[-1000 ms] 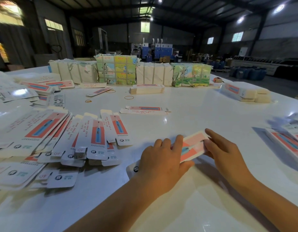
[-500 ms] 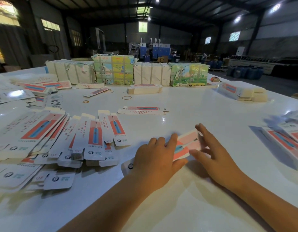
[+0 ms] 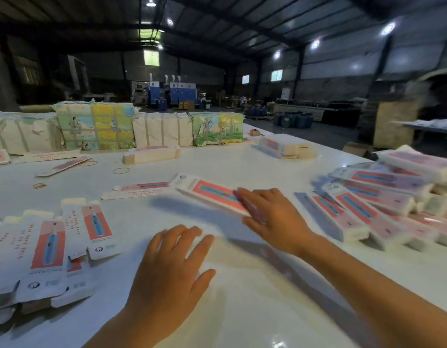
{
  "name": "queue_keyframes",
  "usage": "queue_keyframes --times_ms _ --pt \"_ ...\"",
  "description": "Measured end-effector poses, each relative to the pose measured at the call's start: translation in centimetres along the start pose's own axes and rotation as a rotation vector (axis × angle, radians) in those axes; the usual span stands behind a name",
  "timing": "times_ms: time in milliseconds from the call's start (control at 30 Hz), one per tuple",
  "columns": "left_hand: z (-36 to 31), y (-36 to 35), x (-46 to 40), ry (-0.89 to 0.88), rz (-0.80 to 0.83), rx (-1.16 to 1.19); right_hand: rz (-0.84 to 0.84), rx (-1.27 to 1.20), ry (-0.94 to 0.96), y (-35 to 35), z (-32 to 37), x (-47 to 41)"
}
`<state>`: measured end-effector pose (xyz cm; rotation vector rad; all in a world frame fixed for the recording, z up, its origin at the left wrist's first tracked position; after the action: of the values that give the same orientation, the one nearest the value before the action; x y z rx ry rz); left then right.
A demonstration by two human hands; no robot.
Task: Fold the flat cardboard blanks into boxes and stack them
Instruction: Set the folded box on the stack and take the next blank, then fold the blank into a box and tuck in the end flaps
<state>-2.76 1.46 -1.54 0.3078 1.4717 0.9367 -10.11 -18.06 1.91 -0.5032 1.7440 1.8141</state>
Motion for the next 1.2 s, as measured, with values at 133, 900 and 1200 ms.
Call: queue_keyframes --times_ms 133,900,1200 --pt "-0.2 -2.5 0.2 -0.119 -0.014 0.143 -0.204 0.221 -0.286 7.0 -10.6 -2.0" --pt "0.1 -2.7 1.0 0.129 0.327 0.282 0.001 -0.029 -0.241 1.2 -1.6 -1.5" --pt "0.2 -2.5 1.2 0.152 0.391 0.264 0.079 -0.07 -0.081 -6.3 2.1 2.2"
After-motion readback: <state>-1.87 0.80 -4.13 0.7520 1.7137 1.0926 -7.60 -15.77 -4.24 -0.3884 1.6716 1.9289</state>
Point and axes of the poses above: each hand's wrist, its own x-axis away from the middle knuckle, its own y-axis out of the back of the hand, z = x × y, the point moved 4 cm from there along -x, towards the middle knuckle, and after that the axes turned 5 degrees about -z, right-handed, at the moved point
